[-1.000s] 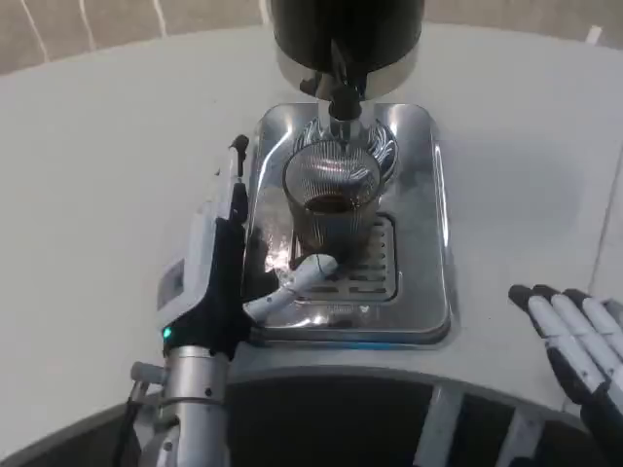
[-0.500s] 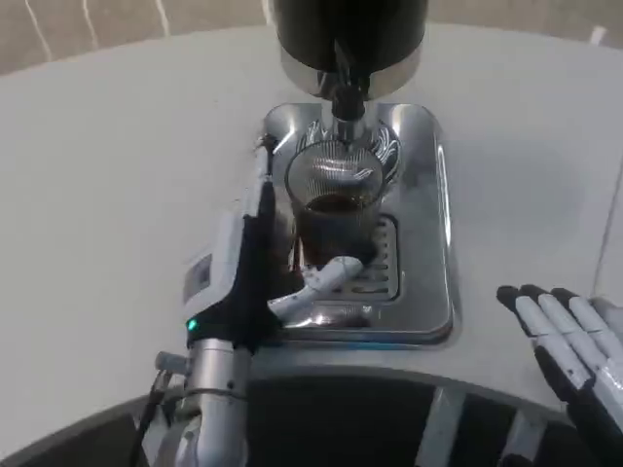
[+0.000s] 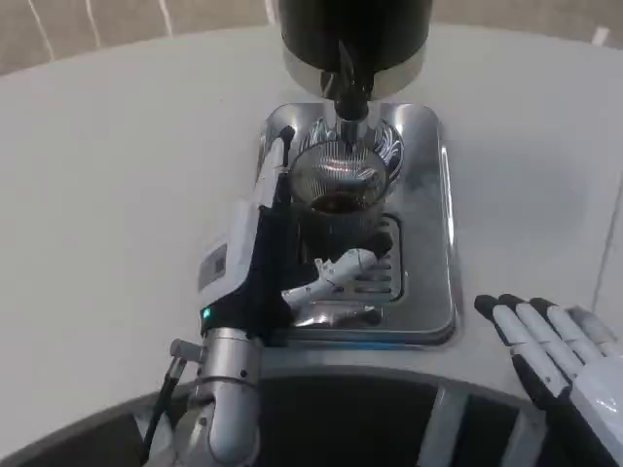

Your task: Grasp the cup under the faucet to collect the drink, then remove the cup.

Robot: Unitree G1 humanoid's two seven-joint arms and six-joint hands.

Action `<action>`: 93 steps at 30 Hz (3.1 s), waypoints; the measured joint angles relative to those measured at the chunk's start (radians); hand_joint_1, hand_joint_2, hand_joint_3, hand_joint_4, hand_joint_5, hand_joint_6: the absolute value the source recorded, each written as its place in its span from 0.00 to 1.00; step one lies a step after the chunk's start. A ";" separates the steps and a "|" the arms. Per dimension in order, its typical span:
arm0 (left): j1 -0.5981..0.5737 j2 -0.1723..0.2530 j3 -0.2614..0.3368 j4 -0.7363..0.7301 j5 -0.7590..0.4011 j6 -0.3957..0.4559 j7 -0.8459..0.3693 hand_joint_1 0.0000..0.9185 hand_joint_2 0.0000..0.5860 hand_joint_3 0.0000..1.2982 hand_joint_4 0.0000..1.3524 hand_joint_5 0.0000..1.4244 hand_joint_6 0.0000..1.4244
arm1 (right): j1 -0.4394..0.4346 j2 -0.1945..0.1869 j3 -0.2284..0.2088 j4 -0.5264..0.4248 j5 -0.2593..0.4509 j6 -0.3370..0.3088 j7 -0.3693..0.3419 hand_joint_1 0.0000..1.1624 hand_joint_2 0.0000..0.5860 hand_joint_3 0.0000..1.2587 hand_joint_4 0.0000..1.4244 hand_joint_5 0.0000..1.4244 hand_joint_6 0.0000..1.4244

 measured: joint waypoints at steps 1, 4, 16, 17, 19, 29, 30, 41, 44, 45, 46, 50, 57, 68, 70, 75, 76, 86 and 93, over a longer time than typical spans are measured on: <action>-0.001 0.000 -0.001 0.000 0.000 -0.001 0.001 0.42 0.10 0.00 0.00 0.16 0.21 | 0.002 0.001 0.000 0.000 0.000 0.000 0.000 0.73 0.54 0.00 0.00 0.00 0.00; -0.004 -0.002 -0.007 0.006 0.000 -0.012 0.004 0.42 0.10 0.00 0.00 0.19 0.26 | 0.015 0.007 0.000 0.000 0.000 0.001 0.000 0.73 0.54 0.00 0.00 0.00 0.00; -0.019 -0.005 -0.037 0.021 0.014 -0.020 0.031 0.44 0.11 0.00 0.03 0.30 0.45 | -0.012 0.006 -0.003 0.003 0.012 0.017 0.020 0.72 0.54 0.00 0.00 0.00 0.00; -0.021 -0.005 -0.041 0.024 0.020 -0.014 0.032 0.46 0.11 0.00 0.04 0.31 0.45 | -0.014 0.006 -0.003 0.003 0.014 0.019 0.021 0.72 0.54 0.00 0.00 0.00 0.00; -0.034 -0.009 -0.059 0.037 0.033 0.009 0.049 0.47 0.12 0.00 0.06 0.33 0.50 | -0.028 0.006 -0.003 0.004 0.024 0.032 0.035 0.72 0.53 0.00 0.00 0.00 0.00; -0.110 -0.068 -0.080 0.106 0.058 0.093 0.139 0.65 0.13 0.44 0.58 0.79 1.00 | -0.018 0.017 -0.007 -0.025 0.032 0.064 0.058 0.70 0.54 0.00 0.00 0.00 0.00; -0.116 -0.079 -0.082 0.117 0.059 0.099 0.151 0.67 0.13 0.51 0.66 0.87 1.00 | -0.017 0.019 -0.007 -0.031 0.029 0.065 0.059 0.70 0.54 0.00 0.00 0.00 0.00; -0.132 -0.176 -0.028 0.188 -0.026 0.044 0.222 0.81 0.12 0.77 0.89 1.00 1.00 | -0.010 0.035 0.001 -0.067 0.000 0.103 0.099 0.70 0.53 0.00 0.00 0.00 0.00; -0.132 -0.178 -0.028 0.190 -0.025 0.041 0.234 0.81 0.11 0.78 0.90 1.00 1.00 | -0.009 0.039 0.006 -0.069 -0.003 0.107 0.106 0.69 0.52 0.00 0.00 0.00 0.00; -0.131 -0.177 -0.028 0.190 -0.025 0.040 0.238 0.81 0.10 0.79 0.90 1.00 1.00 | -0.008 0.039 0.007 -0.069 -0.004 0.108 0.106 0.69 0.52 0.00 0.00 0.00 0.00; -0.131 -0.177 -0.028 0.190 -0.025 0.039 0.238 0.82 0.10 0.80 0.90 1.00 1.00 | -0.007 0.040 0.007 -0.069 -0.004 0.108 0.106 0.69 0.52 0.00 0.00 0.00 0.00; -0.114 -0.159 -0.033 0.168 -0.017 0.035 0.239 0.82 0.10 0.80 0.90 1.00 1.00 | -0.008 0.040 0.010 -0.068 -0.002 0.109 0.106 0.69 0.52 0.00 0.00 0.00 0.00; -0.038 -0.113 -0.045 0.071 -0.007 0.027 0.222 0.82 0.10 0.81 0.90 1.00 1.00 | -0.032 0.030 0.012 -0.035 0.021 0.106 0.106 0.69 0.52 0.00 0.00 0.00 0.00; 0.096 -0.042 -0.056 -0.128 0.021 0.036 0.120 0.82 0.10 0.81 0.90 0.99 1.00 | -0.068 0.000 0.013 0.000 0.063 0.100 0.106 0.69 0.52 0.00 0.00 0.00 0.00; 0.118 -0.037 -0.056 -0.159 0.023 0.045 0.105 0.82 0.10 0.81 0.89 0.99 1.00 | -0.072 -0.003 0.012 0.007 0.068 0.100 0.106 0.69 0.52 0.00 0.00 0.00 0.00; 0.203 -0.022 -0.054 -0.273 0.032 0.067 0.069 0.83 0.10 0.82 0.89 0.98 1.00 | -0.114 -0.023 -0.015 0.029 0.079 0.100 0.105 0.69 0.53 0.00 0.00 0.00 0.00; 0.214 -0.020 -0.052 -0.289 0.032 0.071 0.065 0.83 0.10 0.81 0.89 0.98 1.00 | -0.123 -0.026 -0.016 0.035 0.080 0.100 0.103 0.69 0.53 0.00 0.00 0.00 0.00; 0.327 0.015 -0.010 -0.478 0.033 0.114 0.016 0.84 0.11 0.81 0.89 0.98 1.00 | -0.163 -0.032 0.003 0.073 0.037 0.101 0.071 0.70 0.53 0.00 0.00 0.00 0.00; 0.444 0.055 0.013 -0.641 0.044 0.121 -0.051 0.84 0.12 0.82 0.89 0.98 1.00 | -0.165 -0.028 0.023 0.083 -0.009 0.100 0.039 0.69 0.54 0.00 0.00 0.00 0.00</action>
